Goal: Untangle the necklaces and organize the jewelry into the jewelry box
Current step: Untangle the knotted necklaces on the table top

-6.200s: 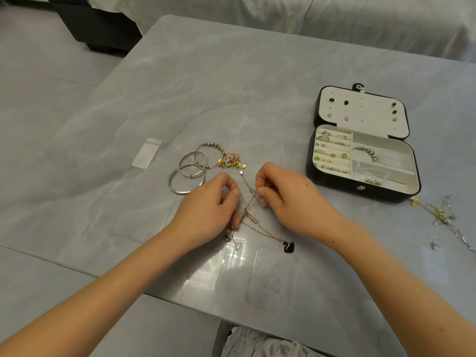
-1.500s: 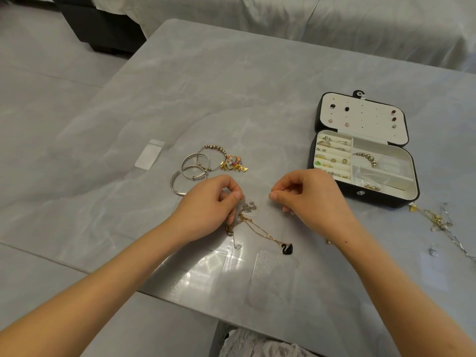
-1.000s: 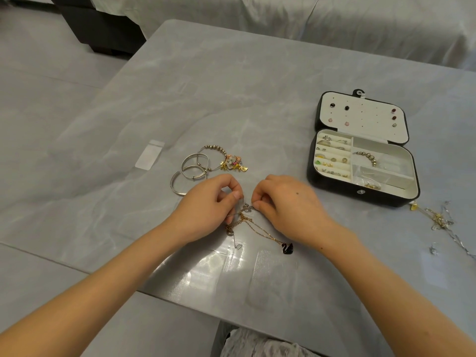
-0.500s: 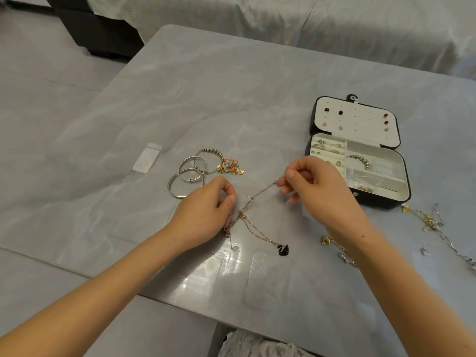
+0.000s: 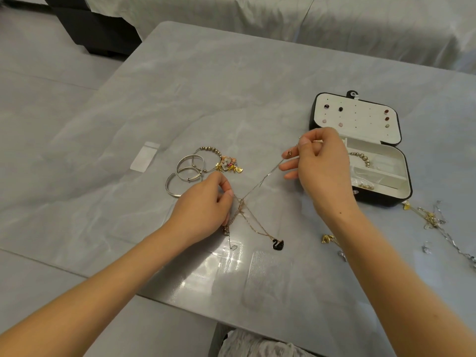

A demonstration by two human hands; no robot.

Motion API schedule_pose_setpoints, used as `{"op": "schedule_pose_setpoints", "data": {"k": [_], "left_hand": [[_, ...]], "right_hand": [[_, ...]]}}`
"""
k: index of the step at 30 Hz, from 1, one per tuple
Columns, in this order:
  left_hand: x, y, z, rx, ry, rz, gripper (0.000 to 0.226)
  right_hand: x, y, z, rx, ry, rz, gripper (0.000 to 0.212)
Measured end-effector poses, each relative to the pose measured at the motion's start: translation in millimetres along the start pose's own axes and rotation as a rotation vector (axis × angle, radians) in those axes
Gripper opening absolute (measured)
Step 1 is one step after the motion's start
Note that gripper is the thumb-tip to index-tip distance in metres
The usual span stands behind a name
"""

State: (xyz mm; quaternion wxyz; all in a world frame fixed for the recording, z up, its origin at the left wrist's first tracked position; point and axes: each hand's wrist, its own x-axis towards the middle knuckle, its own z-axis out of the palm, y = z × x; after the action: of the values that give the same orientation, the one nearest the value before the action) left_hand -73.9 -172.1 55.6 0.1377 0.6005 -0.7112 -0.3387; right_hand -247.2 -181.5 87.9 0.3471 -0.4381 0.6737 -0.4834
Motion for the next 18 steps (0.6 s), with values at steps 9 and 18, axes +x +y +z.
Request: {"op": "schedule_pose_setpoints", "data": {"k": [9,18], "left_hand": [[1.3,0.4,-0.6,-0.071,0.000,-0.031,0.008],[-7.8,-3.6,-6.7,-0.078,-0.003,-0.050,0.010]], "right_hand": [[2.9,6.8,6.4,-0.141,0.007,-0.046,0.024],[-8.2,12.9,9.7,-0.581,-0.113,-0.195,0.024]]}}
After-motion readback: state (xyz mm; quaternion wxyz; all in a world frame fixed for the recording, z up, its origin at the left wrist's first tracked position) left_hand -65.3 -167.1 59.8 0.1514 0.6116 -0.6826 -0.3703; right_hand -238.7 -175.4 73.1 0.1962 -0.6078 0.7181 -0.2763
